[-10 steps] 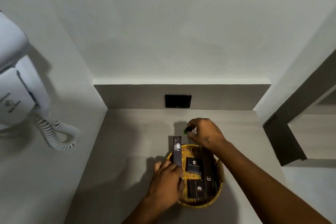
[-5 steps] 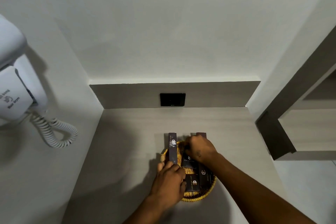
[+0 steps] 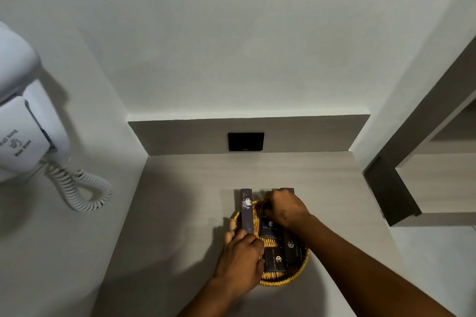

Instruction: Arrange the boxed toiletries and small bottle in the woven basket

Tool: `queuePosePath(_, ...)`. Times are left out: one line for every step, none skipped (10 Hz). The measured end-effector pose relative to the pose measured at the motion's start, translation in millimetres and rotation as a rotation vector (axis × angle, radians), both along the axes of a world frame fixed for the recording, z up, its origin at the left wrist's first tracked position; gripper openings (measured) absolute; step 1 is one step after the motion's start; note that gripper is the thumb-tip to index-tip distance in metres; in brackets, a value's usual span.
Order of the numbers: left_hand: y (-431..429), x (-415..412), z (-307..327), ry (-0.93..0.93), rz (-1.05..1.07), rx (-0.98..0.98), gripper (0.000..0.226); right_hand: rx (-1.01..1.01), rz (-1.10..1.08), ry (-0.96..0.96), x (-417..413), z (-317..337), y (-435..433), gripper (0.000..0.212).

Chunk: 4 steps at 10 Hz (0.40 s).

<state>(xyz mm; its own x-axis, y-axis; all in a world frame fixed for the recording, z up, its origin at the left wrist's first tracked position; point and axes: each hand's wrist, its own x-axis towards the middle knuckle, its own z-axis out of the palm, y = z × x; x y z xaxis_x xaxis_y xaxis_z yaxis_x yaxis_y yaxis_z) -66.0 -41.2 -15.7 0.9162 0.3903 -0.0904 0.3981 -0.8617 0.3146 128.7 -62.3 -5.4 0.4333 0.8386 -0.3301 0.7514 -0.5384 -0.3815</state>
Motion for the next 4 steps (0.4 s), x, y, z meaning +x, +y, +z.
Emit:
queuePosePath(0.0, 0.7, 2.8, 0.010, 0.003, 0.000, 0.020, 0.000, -0.004, 0.006, -0.2, 1.5, -0.2, 0.021)
queuePosePath(-0.1, -0.6, 1.7, 0.017, 0.001, 0.015, 0.023, 0.040, -0.025, 0.019, 0.1, 4.0, -3.0, 0.024)
queuePosePath(-0.4, 0.2, -0.4, -0.040, 0.030, 0.024, 0.027, 0.099, -0.042, -0.016, -2.6, 5.7, -7.9, 0.033)
queuePosePath(4.3, 8.4, 4.1, -0.129, 0.148, 0.026, 0.039, 0.265, -0.124, -0.120, -5.1, 8.4, -14.3, 0.048)
